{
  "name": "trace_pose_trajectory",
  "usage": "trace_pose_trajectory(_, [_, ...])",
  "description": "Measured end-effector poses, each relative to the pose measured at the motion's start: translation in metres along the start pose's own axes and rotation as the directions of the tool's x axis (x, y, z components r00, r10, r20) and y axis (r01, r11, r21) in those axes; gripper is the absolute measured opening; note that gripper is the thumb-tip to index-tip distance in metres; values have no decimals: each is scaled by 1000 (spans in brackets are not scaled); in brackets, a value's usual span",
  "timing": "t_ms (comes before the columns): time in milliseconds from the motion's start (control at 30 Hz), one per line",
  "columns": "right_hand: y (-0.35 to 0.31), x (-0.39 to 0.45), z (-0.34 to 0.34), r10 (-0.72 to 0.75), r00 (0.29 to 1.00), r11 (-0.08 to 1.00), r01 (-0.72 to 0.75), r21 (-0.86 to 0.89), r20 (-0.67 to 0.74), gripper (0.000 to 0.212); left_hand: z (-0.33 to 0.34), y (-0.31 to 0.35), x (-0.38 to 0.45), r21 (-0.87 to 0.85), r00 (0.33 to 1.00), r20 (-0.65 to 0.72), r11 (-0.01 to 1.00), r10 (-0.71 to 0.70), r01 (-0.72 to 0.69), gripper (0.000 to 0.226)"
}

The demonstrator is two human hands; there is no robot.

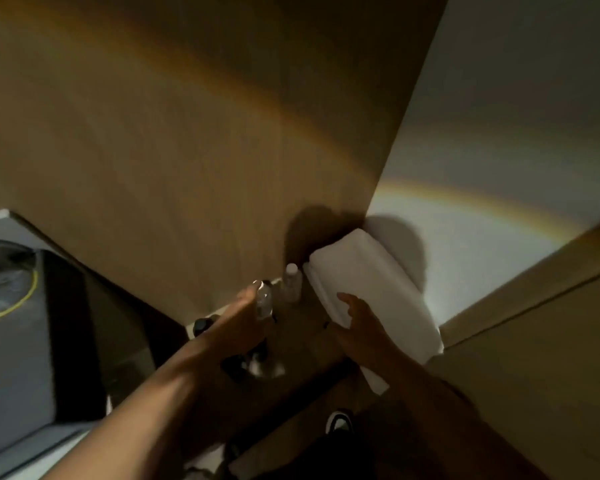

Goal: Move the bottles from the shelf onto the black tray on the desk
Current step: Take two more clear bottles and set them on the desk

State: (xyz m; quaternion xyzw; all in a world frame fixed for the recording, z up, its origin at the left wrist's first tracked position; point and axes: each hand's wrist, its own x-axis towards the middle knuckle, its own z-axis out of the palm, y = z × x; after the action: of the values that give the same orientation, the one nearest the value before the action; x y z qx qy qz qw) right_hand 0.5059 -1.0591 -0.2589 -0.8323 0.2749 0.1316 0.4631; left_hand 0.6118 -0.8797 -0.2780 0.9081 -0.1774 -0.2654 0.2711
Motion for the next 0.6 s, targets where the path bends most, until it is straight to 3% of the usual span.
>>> trace_pose_trajectory(67, [2,32,-18,-48,998,999,48,-3,51,50,7,7,28,-39,1000,-13,999,-14,13,60])
trace_pose_trajectory(133, [3,65,-27,-72,993,997,74,-14,95,41,15,13,57,-95,994,-37,991,-103,99,67])
trace_pose_trajectory(200, [10,100,-26,-89,990,996,92,-16,113,47,26,10,84,-156,985,-19,974,-169,164,73])
trace_pose_trajectory(300, [25,147,-12,-94,992,994,88,67,90,61,46,0,116,-206,974,-70,958,-218,199,62])
trace_pose_trajectory(367, [40,175,9,-81,993,991,71,111,85,59,65,-12,139,-217,954,-155,951,-257,220,62])
trace_pose_trajectory(467, [64,206,39,-167,986,977,169,128,-29,59,90,-37,169,-217,911,-277,943,-306,251,57])
trace_pose_trajectory(533, [79,226,57,-172,985,971,167,169,13,54,107,-58,189,-221,879,-320,930,-354,294,55])
trace_pose_trajectory(600, [93,239,73,-169,985,962,157,222,34,53,117,-77,198,-209,888,-298,932,-349,296,58])
